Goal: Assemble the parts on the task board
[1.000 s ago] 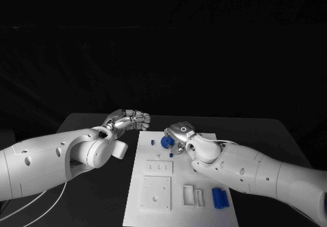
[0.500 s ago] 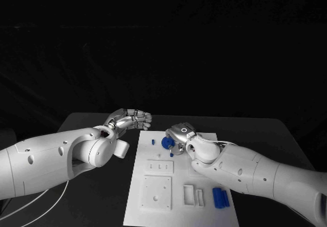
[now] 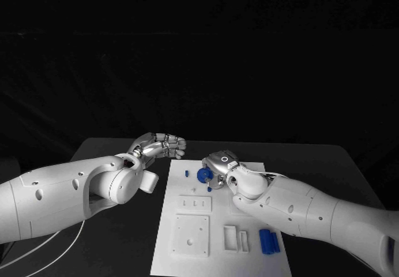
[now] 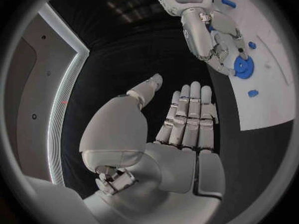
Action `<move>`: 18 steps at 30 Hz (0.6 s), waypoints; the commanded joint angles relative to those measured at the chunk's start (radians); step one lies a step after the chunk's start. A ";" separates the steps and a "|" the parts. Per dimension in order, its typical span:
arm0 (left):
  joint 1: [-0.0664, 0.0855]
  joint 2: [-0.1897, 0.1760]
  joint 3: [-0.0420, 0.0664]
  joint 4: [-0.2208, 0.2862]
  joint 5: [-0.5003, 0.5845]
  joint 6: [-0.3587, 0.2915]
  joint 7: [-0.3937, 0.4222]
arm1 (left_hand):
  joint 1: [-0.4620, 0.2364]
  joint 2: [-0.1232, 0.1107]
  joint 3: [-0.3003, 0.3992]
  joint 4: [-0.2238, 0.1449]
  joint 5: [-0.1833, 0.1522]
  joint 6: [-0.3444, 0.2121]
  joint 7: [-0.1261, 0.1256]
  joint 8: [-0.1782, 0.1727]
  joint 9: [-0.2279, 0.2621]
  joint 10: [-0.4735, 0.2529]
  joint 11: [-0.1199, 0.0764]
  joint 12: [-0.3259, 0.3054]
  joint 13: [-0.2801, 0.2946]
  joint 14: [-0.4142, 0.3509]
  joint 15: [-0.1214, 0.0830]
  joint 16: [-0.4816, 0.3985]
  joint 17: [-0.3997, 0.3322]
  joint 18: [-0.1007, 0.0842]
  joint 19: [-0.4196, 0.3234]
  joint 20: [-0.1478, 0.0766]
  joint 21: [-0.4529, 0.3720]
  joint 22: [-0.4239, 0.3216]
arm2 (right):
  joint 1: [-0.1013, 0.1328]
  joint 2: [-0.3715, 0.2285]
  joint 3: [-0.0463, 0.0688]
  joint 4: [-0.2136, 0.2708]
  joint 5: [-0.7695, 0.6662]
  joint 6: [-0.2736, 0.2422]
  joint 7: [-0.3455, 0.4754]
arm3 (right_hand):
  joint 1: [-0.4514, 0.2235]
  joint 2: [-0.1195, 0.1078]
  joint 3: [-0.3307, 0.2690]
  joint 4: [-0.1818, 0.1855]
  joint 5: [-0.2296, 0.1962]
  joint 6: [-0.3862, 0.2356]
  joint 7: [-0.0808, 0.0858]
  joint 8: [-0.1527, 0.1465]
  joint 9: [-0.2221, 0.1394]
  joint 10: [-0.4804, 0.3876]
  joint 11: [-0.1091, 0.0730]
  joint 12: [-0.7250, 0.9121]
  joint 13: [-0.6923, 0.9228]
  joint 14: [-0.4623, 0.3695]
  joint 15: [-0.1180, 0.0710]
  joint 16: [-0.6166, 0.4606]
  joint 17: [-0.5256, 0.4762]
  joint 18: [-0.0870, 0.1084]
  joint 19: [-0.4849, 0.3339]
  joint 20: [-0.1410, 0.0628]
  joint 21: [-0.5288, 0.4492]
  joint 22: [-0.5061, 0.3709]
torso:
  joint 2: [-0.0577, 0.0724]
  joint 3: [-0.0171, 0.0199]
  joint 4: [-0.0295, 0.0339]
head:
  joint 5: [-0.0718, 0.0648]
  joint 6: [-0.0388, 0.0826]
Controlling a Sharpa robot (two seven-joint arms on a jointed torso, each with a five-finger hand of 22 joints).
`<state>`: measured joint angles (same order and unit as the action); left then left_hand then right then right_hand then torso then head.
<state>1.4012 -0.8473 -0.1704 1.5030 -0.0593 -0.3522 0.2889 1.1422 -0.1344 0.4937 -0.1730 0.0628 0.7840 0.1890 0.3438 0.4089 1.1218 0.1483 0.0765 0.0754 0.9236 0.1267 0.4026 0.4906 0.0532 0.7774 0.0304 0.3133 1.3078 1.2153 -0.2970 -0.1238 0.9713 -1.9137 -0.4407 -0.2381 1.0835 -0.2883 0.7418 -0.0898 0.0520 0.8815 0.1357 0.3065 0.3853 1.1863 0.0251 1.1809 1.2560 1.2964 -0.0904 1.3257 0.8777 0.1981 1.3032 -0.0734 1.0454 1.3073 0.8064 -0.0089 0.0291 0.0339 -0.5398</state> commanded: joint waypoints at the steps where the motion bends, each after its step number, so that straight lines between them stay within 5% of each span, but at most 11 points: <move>1: 0.004 0.001 0.001 0.000 -0.004 0.007 0.009 | -0.012 0.000 0.001 -0.006 0.002 0.006 -0.003 -0.004 -0.001 0.005 0.004 -0.007 -0.002 0.004 0.003 -0.005 0.001 0.015 -0.007 -0.002 0.005 0.022 | 0.000 -0.002 -0.001 0.003 0.021 -0.004 0.010 | -0.014 -0.005 -0.016 0.000 -0.004 -0.009 0.006 -0.008 -0.001 -0.007 0.003 -0.004 -0.002 0.002 0.009 -0.005 0.002 0.064 -0.004 -0.006 0.002 0.014 | 0.000 0.0000 -0.0008 | 0.001 0.000; 11: 0.004 -0.001 0.001 -0.006 -0.003 0.008 0.009 | -0.015 0.000 0.001 -0.005 0.001 0.006 -0.002 -0.004 -0.001 0.005 0.005 -0.007 -0.002 0.004 0.003 -0.005 0.002 0.015 -0.007 -0.001 0.005 0.022 | -0.001 -0.029 -0.001 0.042 0.062 -0.023 0.022 | -0.033 -0.005 -0.054 0.002 -0.003 -0.015 0.009 -0.006 0.002 -0.005 0.006 0.000 0.000 0.002 0.012 -0.007 0.006 0.064 -0.006 -0.007 0.001 0.013 | -0.001 0.0015 -0.0015 | 0.003 0.001; 18: 0.004 -0.002 0.001 -0.008 -0.003 0.007 0.009 | -0.016 0.000 0.000 -0.005 0.001 0.006 -0.002 -0.004 -0.001 0.005 0.005 -0.007 -0.002 0.004 0.003 -0.006 0.002 0.015 -0.007 -0.001 0.006 0.022 | -0.001 -0.035 0.000 0.053 0.099 0.013 0.034 | -0.035 -0.002 -0.058 0.009 -0.003 -0.006 0.006 0.000 0.006 -0.001 0.003 0.004 0.002 0.002 0.010 -0.007 0.008 0.064 -0.006 -0.008 0.000 0.013 | -0.001 0.0011 -0.0030 | 0.004 0.000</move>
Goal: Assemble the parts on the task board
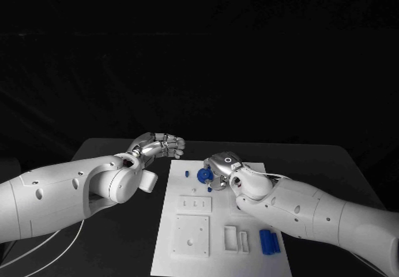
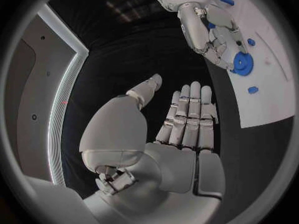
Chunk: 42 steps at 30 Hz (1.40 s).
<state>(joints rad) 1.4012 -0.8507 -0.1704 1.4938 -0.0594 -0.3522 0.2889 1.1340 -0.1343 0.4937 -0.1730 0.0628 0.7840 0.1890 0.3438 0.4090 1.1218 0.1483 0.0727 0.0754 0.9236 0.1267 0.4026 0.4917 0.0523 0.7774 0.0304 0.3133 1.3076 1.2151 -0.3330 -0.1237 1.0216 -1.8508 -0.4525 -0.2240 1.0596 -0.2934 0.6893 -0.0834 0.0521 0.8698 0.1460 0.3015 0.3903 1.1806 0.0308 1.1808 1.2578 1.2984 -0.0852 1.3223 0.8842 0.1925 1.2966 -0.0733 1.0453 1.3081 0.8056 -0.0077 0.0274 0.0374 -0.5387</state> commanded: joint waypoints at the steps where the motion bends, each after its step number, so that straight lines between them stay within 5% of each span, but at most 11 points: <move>1: 0.004 0.002 0.001 0.002 -0.003 0.007 0.009 | -0.008 0.000 0.000 -0.005 0.001 0.006 -0.002 -0.004 -0.001 0.005 0.005 -0.003 -0.002 0.004 0.003 -0.006 0.001 0.016 -0.007 -0.001 0.006 0.023 | 0.000 0.001 0.000 0.003 0.036 0.030 0.017 | -0.014 0.003 -0.006 0.006 -0.003 0.006 -0.005 0.006 0.002 0.005 -0.003 0.004 0.001 0.000 0.004 -0.004 0.002 0.069 0.000 -0.008 0.000 0.012 | 0.000 -0.0003 -0.0008 | 0.001 -0.001; 16: 0.004 0.002 0.001 0.002 0.000 0.006 0.009 | -0.027 0.003 0.001 0.007 0.002 0.005 -0.002 -0.006 -0.002 0.004 0.005 -0.004 -0.002 0.005 0.003 -0.009 0.005 0.016 -0.007 -0.002 0.007 0.022 | 0.000 -0.001 0.000 -0.006 0.069 0.073 0.001 | -0.085 0.012 0.004 0.125 -0.003 0.001 -0.006 0.007 0.006 0.010 -0.004 0.013 0.005 0.002 0.002 -0.004 0.011 0.069 0.005 -0.015 0.002 0.012 | 0.000 -0.0007 0.0004 | -0.002 -0.002; 27: 0.004 -0.002 0.001 0.003 0.000 0.007 0.009 | -0.027 0.003 0.002 0.007 0.002 0.005 -0.002 -0.006 -0.002 0.004 0.005 -0.004 -0.002 0.005 0.003 -0.009 0.005 0.016 -0.008 -0.002 0.007 0.022 | 0.000 -0.029 0.000 0.032 0.070 0.069 -0.005 | -0.082 0.010 0.007 0.132 -0.002 -0.001 -0.006 0.006 0.006 0.006 -0.004 0.010 0.003 0.002 0.002 -0.005 0.013 0.069 0.003 -0.018 0.003 0.013 | 0.000 -0.0010 -0.0003 | -0.001 -0.003; 32: 0.004 -0.005 0.001 0.004 0.000 0.006 0.009 | -0.026 0.002 0.003 0.006 0.003 0.005 -0.002 -0.006 -0.002 0.004 0.005 -0.004 -0.002 0.005 0.003 -0.009 0.005 0.017 -0.008 -0.002 0.007 0.022 | 0.000 -0.057 0.006 0.070 0.070 0.024 -0.009 | -0.079 0.007 0.006 0.129 -0.002 -0.003 -0.006 0.005 0.006 0.005 -0.004 0.010 0.003 0.001 0.002 -0.005 0.014 0.069 0.003 -0.019 0.003 0.014 | 0.000 -0.0009 -0.0024 | -0.001 -0.003; 36: 0.004 -0.007 0.001 0.005 0.000 0.005 0.010 | -0.026 0.002 0.003 0.006 0.003 0.005 -0.002 -0.006 -0.002 0.004 0.005 -0.004 -0.002 0.005 0.003 -0.010 0.005 0.017 -0.008 -0.002 0.007 0.022 | 0.000 -0.083 0.020 0.091 0.096 -0.034 0.007 | -0.079 0.006 0.006 0.129 -0.002 -0.003 -0.006 0.005 0.006 0.004 -0.004 0.010 0.003 0.001 0.002 -0.005 0.014 0.069 0.002 -0.019 0.003 0.014 | 0.000 -0.0008 -0.0018 | -0.003 0.000; 38: 0.004 -0.009 0.001 0.008 0.000 0.001 0.011 | -0.025 0.002 0.003 0.006 0.003 0.006 -0.002 -0.006 -0.002 0.004 0.005 -0.004 -0.002 0.005 0.003 -0.010 0.006 0.017 -0.008 -0.002 0.007 0.022 | 0.000 -0.104 0.035 0.114 0.116 -0.057 0.023 | -0.072 0.001 0.001 0.120 -0.003 -0.004 -0.006 0.005 0.007 0.000 -0.004 0.007 0.000 0.001 0.002 -0.006 0.015 0.069 0.001 -0.021 0.004 0.014 | -0.001 -0.0001 -0.0028 | -0.003 0.001; 42: 0.004 -0.013 0.001 0.008 0.000 0.001 0.012 | -0.024 0.002 0.004 0.005 0.003 0.006 -0.002 -0.006 -0.002 0.004 0.005 -0.004 -0.002 0.005 0.003 -0.010 0.006 0.017 -0.008 -0.002 0.007 0.022 | 0.002 -0.176 0.103 0.193 0.194 -0.034 0.101 | -0.055 0.001 -0.001 0.106 -0.003 -0.005 -0.006 0.006 0.008 -0.005 -0.004 0.004 -0.003 -0.001 0.002 -0.008 0.016 0.069 -0.002 -0.023 0.003 0.014 | -0.001 0.0018 -0.0033 | -0.004 0.007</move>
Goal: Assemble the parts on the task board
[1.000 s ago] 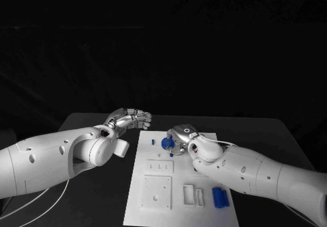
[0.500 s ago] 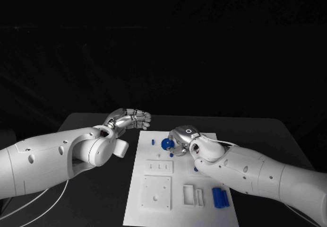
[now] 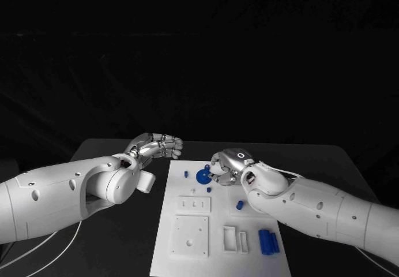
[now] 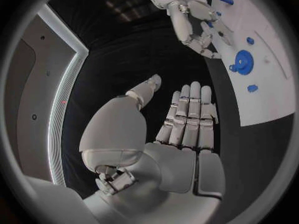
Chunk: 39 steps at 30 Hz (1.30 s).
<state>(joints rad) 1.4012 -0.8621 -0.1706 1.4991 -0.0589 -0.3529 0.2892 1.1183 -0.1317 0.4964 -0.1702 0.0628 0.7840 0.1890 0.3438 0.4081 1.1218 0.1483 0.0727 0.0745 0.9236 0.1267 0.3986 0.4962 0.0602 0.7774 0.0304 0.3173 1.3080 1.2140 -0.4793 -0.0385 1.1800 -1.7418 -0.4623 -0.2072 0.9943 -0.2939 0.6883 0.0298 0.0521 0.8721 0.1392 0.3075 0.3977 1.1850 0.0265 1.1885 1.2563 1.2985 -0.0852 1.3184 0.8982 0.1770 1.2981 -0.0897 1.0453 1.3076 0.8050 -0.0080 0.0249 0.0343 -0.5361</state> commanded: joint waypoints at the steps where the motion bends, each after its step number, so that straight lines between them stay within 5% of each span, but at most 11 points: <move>1: 0.004 -0.003 0.001 0.002 0.000 0.001 0.012 | -0.008 -0.001 0.002 0.002 0.003 0.006 -0.002 -0.006 -0.001 0.004 0.005 -0.004 -0.001 0.005 0.003 -0.006 0.001 0.009 -0.008 -0.002 0.003 0.022 | 0.005 -0.044 0.027 0.047 0.109 -0.016 0.097 | 0.018 0.002 0.002 -0.012 -0.003 -0.008 0.001 0.000 0.001 -0.009 0.000 -0.004 -0.001 -0.001 0.002 -0.005 0.002 0.085 -0.004 -0.007 0.003 0.015 | -0.001 0.0032 -0.0031 | 0.000 0.004; 7: 0.004 -0.007 0.001 0.003 0.000 0.002 0.014 | -0.006 -0.002 0.003 -0.001 0.003 0.006 -0.002 -0.006 -0.001 0.004 0.005 -0.004 -0.001 0.006 0.002 -0.007 0.002 0.009 -0.009 -0.002 0.004 0.022 | 0.030 -0.148 0.040 0.098 0.239 0.035 0.203 | 0.070 0.011 -0.012 -0.069 -0.003 -0.004 0.001 0.004 0.005 -0.012 0.001 -0.003 -0.001 -0.001 0.002 -0.008 0.003 0.085 -0.009 -0.006 0.005 0.017 | -0.004 0.0044 -0.0112 | -0.004 0.010; 16: 0.003 -0.008 0.000 0.000 0.000 0.009 0.014 | -0.003 -0.001 0.005 -0.004 0.003 0.007 -0.003 -0.005 -0.001 0.005 0.004 -0.003 -0.001 0.006 0.002 -0.007 0.004 0.009 -0.009 -0.002 0.004 0.022 | 0.034 -0.241 0.040 0.038 0.389 0.122 0.305 | 0.128 0.043 -0.043 -0.178 0.005 -0.003 0.005 0.006 0.007 -0.024 0.005 -0.007 -0.005 -0.002 0.007 -0.015 0.006 0.085 -0.025 0.008 0.006 0.018 | -0.009 0.0151 -0.0275 | 0.000 0.012; 20: 0.003 -0.008 -0.001 -0.002 0.000 0.010 0.015 | -0.002 -0.001 0.006 -0.005 0.003 0.008 -0.003 -0.005 -0.001 0.006 0.004 -0.003 -0.001 0.006 0.002 -0.007 0.004 0.009 -0.009 -0.002 0.005 0.022 | 0.033 -0.258 0.040 -0.010 0.416 0.156 0.330 | 0.122 0.060 -0.075 -0.227 0.063 -0.006 0.008 0.002 0.006 -0.029 0.007 -0.009 -0.008 -0.002 0.009 -0.017 0.009 0.085 -0.031 0.016 0.008 0.018 | -0.009 0.0197 -0.0315 | -0.004 0.012; 21: 0.003 -0.007 -0.001 -0.003 0.000 0.011 0.015 | -0.002 -0.001 0.006 -0.005 0.003 0.008 -0.003 -0.005 -0.001 0.006 0.004 -0.003 -0.001 0.006 0.002 -0.007 0.004 0.009 -0.009 -0.002 0.005 0.022 | 0.033 -0.259 0.040 -0.026 0.424 0.162 0.336 | 0.120 0.062 -0.079 -0.238 0.133 -0.009 0.008 0.000 0.005 -0.031 0.008 -0.010 -0.008 -0.003 0.011 -0.018 0.010 0.084 -0.033 0.018 0.008 0.018 | -0.009 0.0202 -0.0320 | -0.006 0.012; 23: 0.003 -0.005 -0.001 -0.005 0.000 0.012 0.015 | -0.001 -0.002 0.006 -0.005 0.003 0.008 -0.003 -0.005 -0.001 0.006 0.004 -0.003 -0.001 0.006 0.002 -0.007 0.004 0.009 -0.009 -0.002 0.005 0.022 | 0.033 -0.262 0.040 -0.049 0.434 0.177 0.347 | 0.115 0.076 -0.097 -0.266 0.192 -0.011 0.011 -0.001 0.004 -0.033 0.010 -0.010 -0.009 -0.003 0.012 -0.018 0.012 0.085 -0.034 0.020 0.010 0.018 | -0.010 0.0231 -0.0334 | -0.010 0.012; 27: 0.003 -0.004 -0.001 -0.007 0.000 0.015 0.015 | -0.001 -0.002 0.006 -0.006 0.002 0.008 -0.003 -0.005 -0.001 0.006 0.004 -0.003 -0.001 0.006 0.002 -0.008 0.004 0.009 -0.009 -0.002 0.005 0.022 | 0.031 -0.263 0.040 -0.085 0.440 0.222 0.366 | 0.108 0.089 -0.120 -0.304 0.227 -0.018 0.010 -0.007 0.002 -0.036 0.009 -0.011 -0.012 -0.003 0.012 -0.021 0.014 0.085 -0.036 0.024 0.011 0.017 | -0.009 0.0267 -0.0350 | -0.013 0.010; 39: 0.002 -0.002 -0.002 -0.015 0.000 0.017 0.015 | 0.000 -0.002 0.006 -0.008 0.002 0.008 -0.003 -0.005 -0.001 0.006 0.004 -0.003 -0.001 0.006 0.002 -0.008 0.005 0.009 -0.009 -0.002 0.005 0.022 | -0.016 -0.230 0.040 -0.173 0.491 0.249 0.373 | 0.131 0.092 -0.145 -0.319 0.300 -0.043 0.003 -0.019 -0.003 -0.049 0.003 -0.019 -0.018 -0.005 0.006 -0.027 0.018 0.085 -0.045 0.027 0.010 0.017 | -0.008 0.0237 -0.0338 | -0.020 0.009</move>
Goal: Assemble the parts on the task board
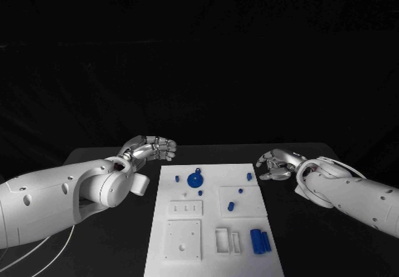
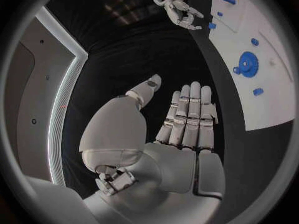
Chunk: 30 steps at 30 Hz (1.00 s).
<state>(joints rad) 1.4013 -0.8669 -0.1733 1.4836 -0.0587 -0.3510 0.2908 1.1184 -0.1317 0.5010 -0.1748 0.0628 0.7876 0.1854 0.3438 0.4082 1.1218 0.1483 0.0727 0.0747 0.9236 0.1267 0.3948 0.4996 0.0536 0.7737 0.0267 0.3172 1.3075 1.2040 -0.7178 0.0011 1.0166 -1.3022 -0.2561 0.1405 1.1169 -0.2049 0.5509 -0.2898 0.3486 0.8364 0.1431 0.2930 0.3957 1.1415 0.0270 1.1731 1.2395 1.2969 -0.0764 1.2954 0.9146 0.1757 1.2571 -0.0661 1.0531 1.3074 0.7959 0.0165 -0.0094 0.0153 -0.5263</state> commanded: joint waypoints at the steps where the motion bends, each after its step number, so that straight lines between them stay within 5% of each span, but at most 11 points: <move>1: 0.002 0.003 0.001 0.000 0.000 0.016 0.013 | 0.000 -0.002 0.002 -0.003 0.002 0.004 0.001 -0.005 -0.001 0.006 0.004 -0.003 -0.001 0.006 0.002 -0.004 0.001 0.016 -0.005 0.002 0.005 0.023 | -0.009 0.013 0.000 -0.014 0.077 0.049 0.025 | 0.006 0.005 -0.010 0.001 0.004 -0.008 -0.001 -0.005 -0.001 -0.006 0.003 -0.003 -0.001 -0.003 -0.003 -0.004 0.002 0.086 -0.004 0.004 0.002 0.017 | 0.000 -0.0011 0.0011 | -0.002 -0.001; 11: 0.001 0.006 0.000 -0.006 0.000 0.017 0.012 | 0.000 -0.002 0.002 -0.004 0.002 0.004 0.001 -0.006 -0.001 0.005 0.005 -0.004 -0.001 0.006 0.003 -0.005 0.002 0.016 -0.006 0.002 0.005 0.022 | -0.029 0.053 0.000 -0.056 0.100 0.025 0.023 | -0.021 0.028 -0.031 0.006 -0.002 -0.011 0.000 -0.005 -0.001 -0.004 0.003 0.002 0.002 -0.002 -0.003 -0.005 0.005 0.086 -0.004 0.006 0.004 0.016 | 0.001 -0.0024 0.0053 | 0.003 -0.007; 16: 0.001 0.007 0.000 -0.007 -0.006 0.017 0.011 | 0.000 -0.001 0.002 -0.004 0.002 0.004 0.001 -0.006 -0.001 0.005 0.005 -0.004 -0.001 0.006 0.003 -0.005 0.002 0.016 -0.006 0.002 0.005 0.022 | -0.043 0.071 0.000 -0.075 0.097 0.009 0.021 | -0.063 0.044 -0.046 0.021 -0.094 -0.012 0.002 -0.005 -0.002 -0.007 0.005 0.001 0.000 -0.001 -0.001 -0.006 0.007 0.086 -0.002 0.004 0.002 0.014 | 0.000 -0.0031 0.0047 | 0.007 -0.008; 30: 0.001 0.007 0.000 -0.007 -0.006 0.018 0.010 | 0.000 -0.001 0.003 -0.005 0.002 0.003 0.001 -0.006 -0.001 0.005 0.005 -0.004 -0.001 0.006 0.003 -0.006 0.003 0.015 -0.006 0.002 0.005 0.022 | -0.054 0.097 0.000 -0.101 0.097 -0.012 0.013 | -0.060 0.056 -0.017 0.029 -0.155 -0.009 0.003 -0.004 -0.003 -0.006 0.005 0.003 -0.001 0.000 -0.001 -0.009 0.011 0.086 -0.001 0.000 -0.001 0.013 | -0.001 -0.0015 0.0017 | 0.012 -0.015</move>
<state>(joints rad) 1.4011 -0.8621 -0.1736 1.4744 -0.0604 -0.3482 0.2903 1.1184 -0.1317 0.5010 -0.1748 0.0628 0.7876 0.1855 0.3438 0.4083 1.1218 0.1483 0.0727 0.0747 0.9236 0.1267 0.3948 0.5004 0.0511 0.7738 0.0268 0.3172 1.3073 1.1513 -0.6219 0.0015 0.9182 -1.2085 -0.2578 0.1498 1.0557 -0.1553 0.5303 -0.2608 0.1962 0.8280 0.1410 0.2923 0.3942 1.1383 0.0303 1.1731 1.2396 1.2966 -0.0762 1.2913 0.9250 0.1758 1.2570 -0.0659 1.0530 1.3073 0.7960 0.0143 -0.0067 0.0265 -0.5401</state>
